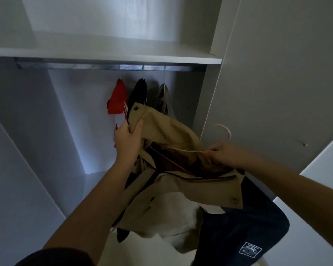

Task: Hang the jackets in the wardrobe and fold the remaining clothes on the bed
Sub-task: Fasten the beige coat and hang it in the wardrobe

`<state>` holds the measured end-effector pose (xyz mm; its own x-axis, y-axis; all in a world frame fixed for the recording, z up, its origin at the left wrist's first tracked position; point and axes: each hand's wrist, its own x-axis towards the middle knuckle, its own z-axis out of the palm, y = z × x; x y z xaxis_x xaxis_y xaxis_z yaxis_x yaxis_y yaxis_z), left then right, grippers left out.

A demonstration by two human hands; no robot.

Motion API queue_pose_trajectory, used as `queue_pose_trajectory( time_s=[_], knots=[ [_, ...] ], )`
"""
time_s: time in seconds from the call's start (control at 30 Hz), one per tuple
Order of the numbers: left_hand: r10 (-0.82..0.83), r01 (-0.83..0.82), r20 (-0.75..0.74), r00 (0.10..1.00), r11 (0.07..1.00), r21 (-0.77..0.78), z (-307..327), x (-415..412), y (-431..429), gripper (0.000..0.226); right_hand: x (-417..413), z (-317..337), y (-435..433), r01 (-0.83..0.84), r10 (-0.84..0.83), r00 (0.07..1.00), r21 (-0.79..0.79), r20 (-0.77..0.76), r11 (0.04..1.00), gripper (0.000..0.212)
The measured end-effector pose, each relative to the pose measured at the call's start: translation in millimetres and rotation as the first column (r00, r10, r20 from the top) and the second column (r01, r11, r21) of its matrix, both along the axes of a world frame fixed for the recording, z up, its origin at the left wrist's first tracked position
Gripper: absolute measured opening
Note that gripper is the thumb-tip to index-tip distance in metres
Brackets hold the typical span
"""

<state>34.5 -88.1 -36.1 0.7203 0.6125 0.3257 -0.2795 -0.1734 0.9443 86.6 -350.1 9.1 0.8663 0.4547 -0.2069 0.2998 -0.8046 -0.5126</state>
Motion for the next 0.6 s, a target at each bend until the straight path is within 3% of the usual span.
queue_pose_trajectory(
  time_s=[0.07, 0.17, 0.23, 0.3, 0.37, 0.5, 0.6],
  knots=[
    [-0.027, 0.027, -0.007, 1.0, 0.999, 0.033, 2.9, -5.9, -1.3, 0.017, 6.4, 1.2, 19.1, 0.078, -0.078, 0.997, 0.078, -0.005, 0.994, 0.038],
    [-0.039, 0.037, -0.095, 0.995, 0.999, -0.014, -9.1, -16.3, 5.1, 0.014, 12.7, 3.0, 49.7, 0.182, -0.151, 0.98, 0.279, -0.128, 0.943, 0.03],
    [-0.015, -0.011, -0.176, 0.984, 0.989, -0.15, -22.9, -22.7, 18.9, 0.01, 8.8, -4.3, 73.9, 0.177, -0.094, 0.964, 0.335, -0.249, 0.925, 0.025],
    [-0.015, -0.066, -0.258, 0.966, 0.952, -0.3, -36.8, -29.1, 40.4, 0.007, 4.7, -14.3, 102.1, 0.157, -0.025, 0.938, 0.361, -0.346, 0.919, 0.037],
    [-0.024, -0.099, -0.318, 0.948, 0.927, -0.363, -49.1, -35.4, 66.7, 0.02, 3.5, -19.6, 134.3, 0.156, 0.026, 0.905, 0.388, -0.425, 0.908, 0.041],
    [-0.02, -0.149, -0.355, 0.935, 0.883, -0.444, -54.6, -39.4, 120.3, 0.053, 8.4, -18.5, 204.6, 0.131, 0.123, 0.84, 0.417, -0.528, 0.899, 0.016],
    [0.019, -0.183, -0.335, 0.942, 0.866, -0.466, -50.1, -28.9, 162.6, 0.062, 18.9, -13.4, 258.8, 0.14, 0.13, 0.824, 0.421, -0.552, 0.896, 0.012]
  ],
)
